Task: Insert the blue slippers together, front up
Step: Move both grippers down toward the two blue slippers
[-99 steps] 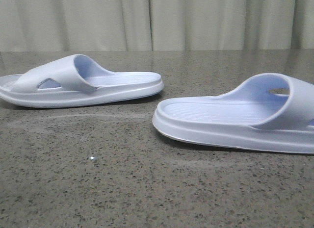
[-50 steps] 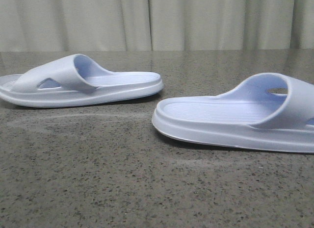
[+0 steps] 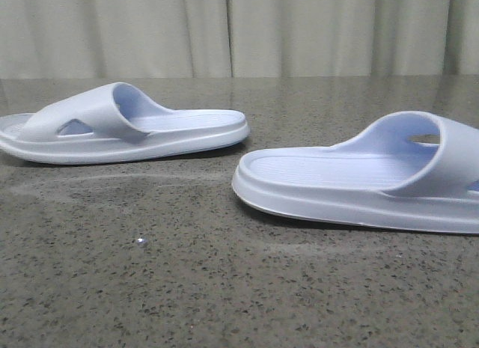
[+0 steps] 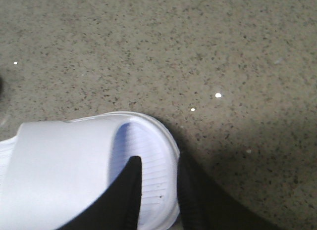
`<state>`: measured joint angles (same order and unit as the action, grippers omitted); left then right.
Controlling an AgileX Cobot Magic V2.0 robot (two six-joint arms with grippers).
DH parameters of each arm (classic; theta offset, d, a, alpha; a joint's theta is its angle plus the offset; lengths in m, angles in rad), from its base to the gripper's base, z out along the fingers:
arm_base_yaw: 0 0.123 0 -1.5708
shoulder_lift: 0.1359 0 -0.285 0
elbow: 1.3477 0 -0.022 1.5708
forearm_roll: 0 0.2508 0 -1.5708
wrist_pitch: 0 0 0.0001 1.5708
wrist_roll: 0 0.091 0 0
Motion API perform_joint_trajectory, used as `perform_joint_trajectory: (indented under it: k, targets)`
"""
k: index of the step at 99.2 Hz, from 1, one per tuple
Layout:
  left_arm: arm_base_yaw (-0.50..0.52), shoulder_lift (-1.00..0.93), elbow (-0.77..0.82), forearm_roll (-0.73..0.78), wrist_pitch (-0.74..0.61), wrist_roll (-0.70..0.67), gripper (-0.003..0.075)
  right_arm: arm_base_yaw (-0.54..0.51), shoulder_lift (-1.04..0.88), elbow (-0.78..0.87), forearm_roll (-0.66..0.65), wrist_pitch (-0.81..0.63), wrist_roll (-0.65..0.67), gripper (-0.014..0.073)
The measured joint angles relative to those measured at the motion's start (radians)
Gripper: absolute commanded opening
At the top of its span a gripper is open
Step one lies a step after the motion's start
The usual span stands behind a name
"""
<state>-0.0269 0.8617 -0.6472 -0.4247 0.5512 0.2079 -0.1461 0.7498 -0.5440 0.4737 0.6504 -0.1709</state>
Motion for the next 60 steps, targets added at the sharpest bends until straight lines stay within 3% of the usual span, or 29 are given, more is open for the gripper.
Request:
perform_joint_trajectory:
  k: [20,36,60]
  targets:
    - [0.0,0.038,-0.012,-0.053,0.0,0.036,0.0176,-0.022,0.087,-0.018,-0.002,0.031,-0.002,0.0148]
    - [0.0,0.053,-0.014,-0.095,0.0,0.072,0.0176,-0.026,0.151,-0.053,-0.002,0.058,-0.013,0.0227]
    - [0.0,0.062,-0.014,-0.098,0.0,0.078,0.0176,-0.026,0.217,-0.066,0.002,0.076,-0.058,0.0226]
